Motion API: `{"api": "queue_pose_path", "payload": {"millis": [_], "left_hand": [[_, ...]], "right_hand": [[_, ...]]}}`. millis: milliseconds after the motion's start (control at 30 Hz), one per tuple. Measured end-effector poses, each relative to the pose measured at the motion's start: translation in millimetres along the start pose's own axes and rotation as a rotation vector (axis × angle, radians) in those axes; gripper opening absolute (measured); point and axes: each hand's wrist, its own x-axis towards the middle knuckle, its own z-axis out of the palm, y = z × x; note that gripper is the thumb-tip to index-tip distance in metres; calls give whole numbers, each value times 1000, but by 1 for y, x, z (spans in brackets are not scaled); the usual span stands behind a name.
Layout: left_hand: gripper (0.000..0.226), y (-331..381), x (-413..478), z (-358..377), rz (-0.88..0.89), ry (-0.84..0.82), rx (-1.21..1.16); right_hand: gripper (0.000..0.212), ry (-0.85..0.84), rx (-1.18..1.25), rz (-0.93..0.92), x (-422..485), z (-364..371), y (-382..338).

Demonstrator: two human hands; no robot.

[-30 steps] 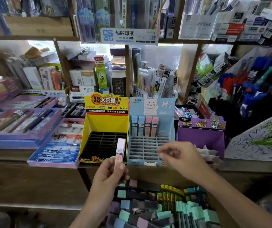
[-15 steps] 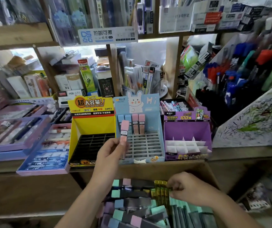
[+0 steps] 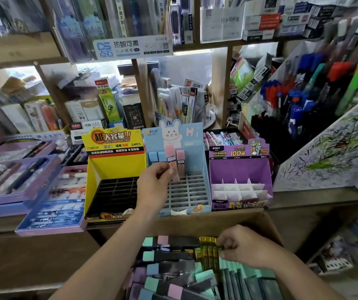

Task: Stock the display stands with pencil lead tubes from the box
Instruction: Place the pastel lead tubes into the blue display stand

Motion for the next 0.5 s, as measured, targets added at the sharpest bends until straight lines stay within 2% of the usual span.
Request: {"api": "queue_pose_path", "payload": {"millis": [100,333,500], "left_hand": [[30,-1,7,4,46,15,107],[19,-4,13,15,95,-7,207],[23,-5,13,18,144,-7,289]], "right_hand": [[35,6,6,-5,1,1,2],[33,20,21,-23,3,2,7],[33,29,21,-30,5,4,11]]}}
